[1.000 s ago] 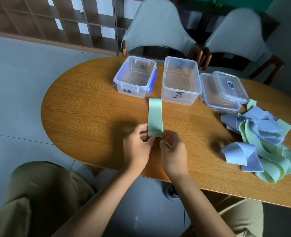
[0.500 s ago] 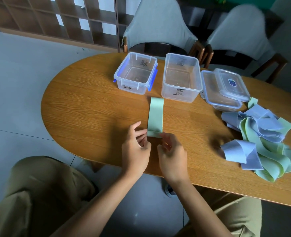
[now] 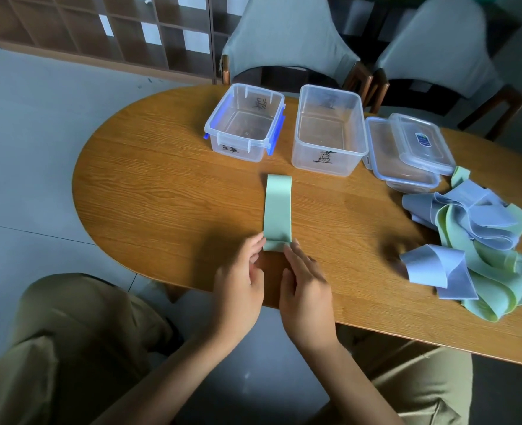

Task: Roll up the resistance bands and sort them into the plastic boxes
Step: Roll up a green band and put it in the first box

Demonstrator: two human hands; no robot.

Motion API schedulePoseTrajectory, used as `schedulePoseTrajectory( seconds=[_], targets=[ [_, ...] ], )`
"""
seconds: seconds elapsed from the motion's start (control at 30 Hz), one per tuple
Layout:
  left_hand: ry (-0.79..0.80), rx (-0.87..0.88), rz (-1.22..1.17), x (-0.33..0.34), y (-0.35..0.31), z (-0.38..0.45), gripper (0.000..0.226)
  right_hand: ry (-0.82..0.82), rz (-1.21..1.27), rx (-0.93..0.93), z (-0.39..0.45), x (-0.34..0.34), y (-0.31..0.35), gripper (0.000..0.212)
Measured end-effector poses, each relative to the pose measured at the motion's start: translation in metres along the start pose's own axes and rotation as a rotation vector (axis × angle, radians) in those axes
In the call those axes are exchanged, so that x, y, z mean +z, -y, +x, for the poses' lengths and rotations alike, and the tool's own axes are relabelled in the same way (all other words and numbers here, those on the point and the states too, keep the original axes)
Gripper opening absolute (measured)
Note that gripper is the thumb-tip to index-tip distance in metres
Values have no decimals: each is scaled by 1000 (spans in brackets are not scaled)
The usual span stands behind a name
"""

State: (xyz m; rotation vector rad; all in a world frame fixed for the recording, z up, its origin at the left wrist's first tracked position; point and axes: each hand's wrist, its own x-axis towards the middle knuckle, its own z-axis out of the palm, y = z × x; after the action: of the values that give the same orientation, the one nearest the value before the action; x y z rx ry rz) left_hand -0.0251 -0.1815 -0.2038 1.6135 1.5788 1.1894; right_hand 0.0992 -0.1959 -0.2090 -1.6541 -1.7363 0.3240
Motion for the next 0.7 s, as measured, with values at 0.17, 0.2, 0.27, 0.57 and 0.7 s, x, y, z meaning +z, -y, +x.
schedulePoseTrajectory(
  seconds=[0.17,0.2,0.27,0.57,0.7],
  targets=[
    [42,334,408,0,13,11,49,11,-151,-50,8,3,-6,46],
    [45,356,477,0,13,13,49,21,-178,-43,11,3,-5,47],
    [36,353,605,0,11,16,51,52,-235,-3,17,3,-2,48],
    [78,237,798,10,11,37,60,186,-315,128,48,5,-1,49],
    [95,220,777,12,13,50,59,206,-287,153,61,7,0,49]
  ],
)
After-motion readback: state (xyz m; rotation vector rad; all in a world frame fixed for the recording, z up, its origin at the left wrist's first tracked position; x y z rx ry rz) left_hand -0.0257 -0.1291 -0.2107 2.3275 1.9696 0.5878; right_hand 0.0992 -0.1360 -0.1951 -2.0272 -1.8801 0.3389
